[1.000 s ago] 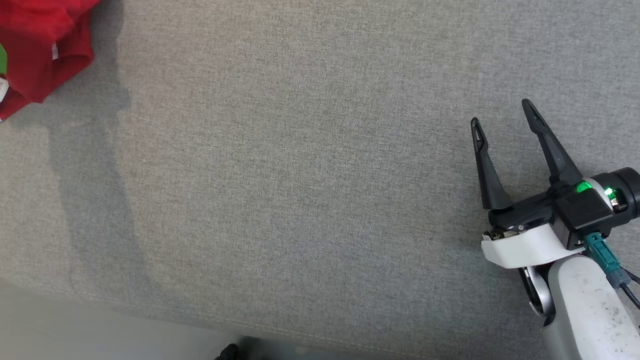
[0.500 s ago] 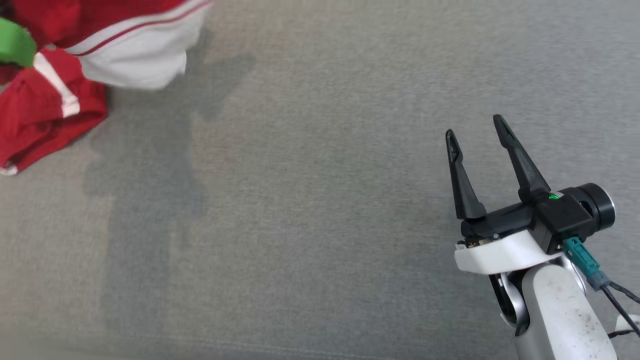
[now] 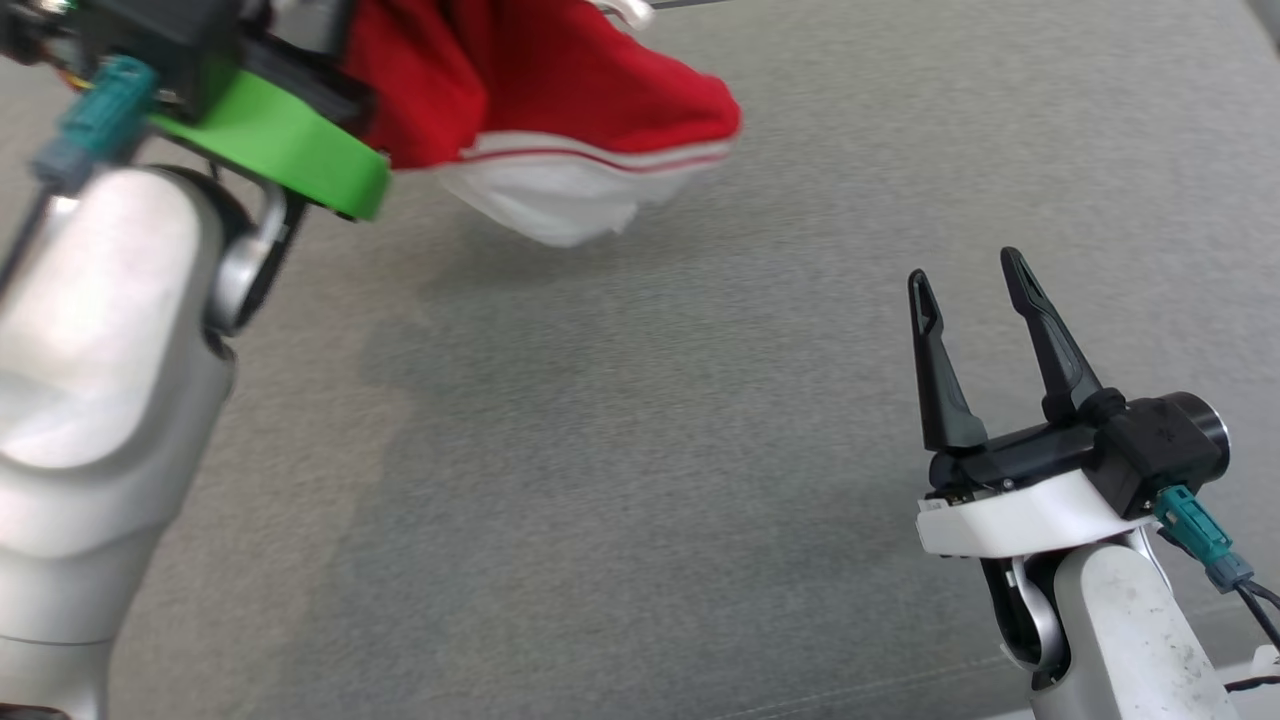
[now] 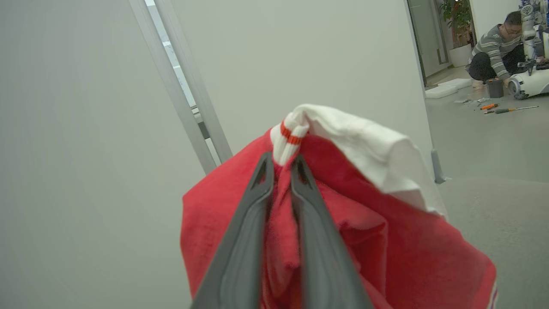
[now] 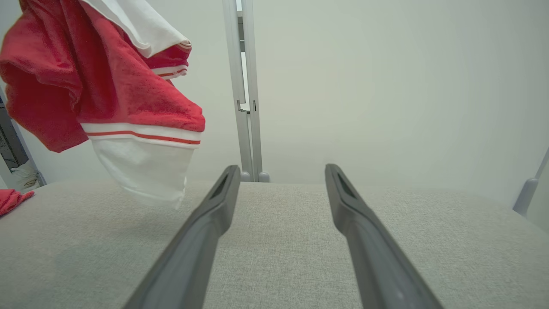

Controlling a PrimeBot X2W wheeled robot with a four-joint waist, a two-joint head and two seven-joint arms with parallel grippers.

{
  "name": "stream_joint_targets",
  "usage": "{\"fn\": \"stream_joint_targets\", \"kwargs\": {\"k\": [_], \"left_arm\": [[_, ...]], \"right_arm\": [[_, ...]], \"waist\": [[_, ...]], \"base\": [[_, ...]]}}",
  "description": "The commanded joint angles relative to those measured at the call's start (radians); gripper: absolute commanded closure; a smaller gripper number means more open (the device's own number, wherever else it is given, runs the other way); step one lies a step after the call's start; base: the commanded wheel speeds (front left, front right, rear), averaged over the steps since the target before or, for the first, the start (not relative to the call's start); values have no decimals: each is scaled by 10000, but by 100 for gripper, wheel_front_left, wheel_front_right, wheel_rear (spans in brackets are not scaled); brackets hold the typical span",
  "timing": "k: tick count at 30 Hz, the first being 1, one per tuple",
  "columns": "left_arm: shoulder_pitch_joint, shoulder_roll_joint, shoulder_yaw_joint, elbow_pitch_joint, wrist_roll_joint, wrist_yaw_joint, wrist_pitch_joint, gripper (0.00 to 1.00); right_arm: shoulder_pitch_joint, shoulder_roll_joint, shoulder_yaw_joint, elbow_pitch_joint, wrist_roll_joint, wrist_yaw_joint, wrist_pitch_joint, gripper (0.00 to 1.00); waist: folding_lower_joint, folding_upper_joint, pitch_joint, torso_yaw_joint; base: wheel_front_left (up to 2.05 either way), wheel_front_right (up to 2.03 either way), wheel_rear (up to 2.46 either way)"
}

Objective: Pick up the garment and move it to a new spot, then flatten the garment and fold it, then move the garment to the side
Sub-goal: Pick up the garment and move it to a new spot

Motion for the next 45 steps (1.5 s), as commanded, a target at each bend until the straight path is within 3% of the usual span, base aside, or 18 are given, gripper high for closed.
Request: {"fn": "stream_joint_targets", "kwargs": {"k": [1,8,16,24,25,34,45], "left_arm": [[154,-139,-149,37,64,-62,-15,100],[794,-1135,-983,1153,-126,-236,-416,100],[1634,-1825,-1791,3084,340,-344,-1211,100],[2413,-2401,-1149,3200,596,-32,-1278,100],[2545,-2466,-1088,3163,629,-74,-1278,2],[4413,-2818,-295,1955,446,-366,-1271,0],[7535,-2709,1907,-421,1244,609,-1270,0]], "right_arm": [[129,11,-15,-66,83,-10,-3,0],[-87,14,-32,-239,250,-10,-3,0],[-271,11,-132,-295,158,-10,-3,0],[-341,10,-54,-137,-108,-10,-3,0],[-308,6,-58,-103,-142,-10,-3,0],[213,3,96,277,-539,-10,-3,0],[1086,0,239,678,-488,-10,-3,0]], "waist": [[0,-1,-227,-1369],[0,-1,405,-1859],[0,-1,936,-1667],[0,-1,746,-1094],[0,-1,646,-1003],[0,-1,-595,175],[0,-1,-1931,1024]], "base": [[0,0,0],[0,0,0],[0,0,0],[0,0,0],[0,0,0],[0,0,0],[0,0,0]]}}
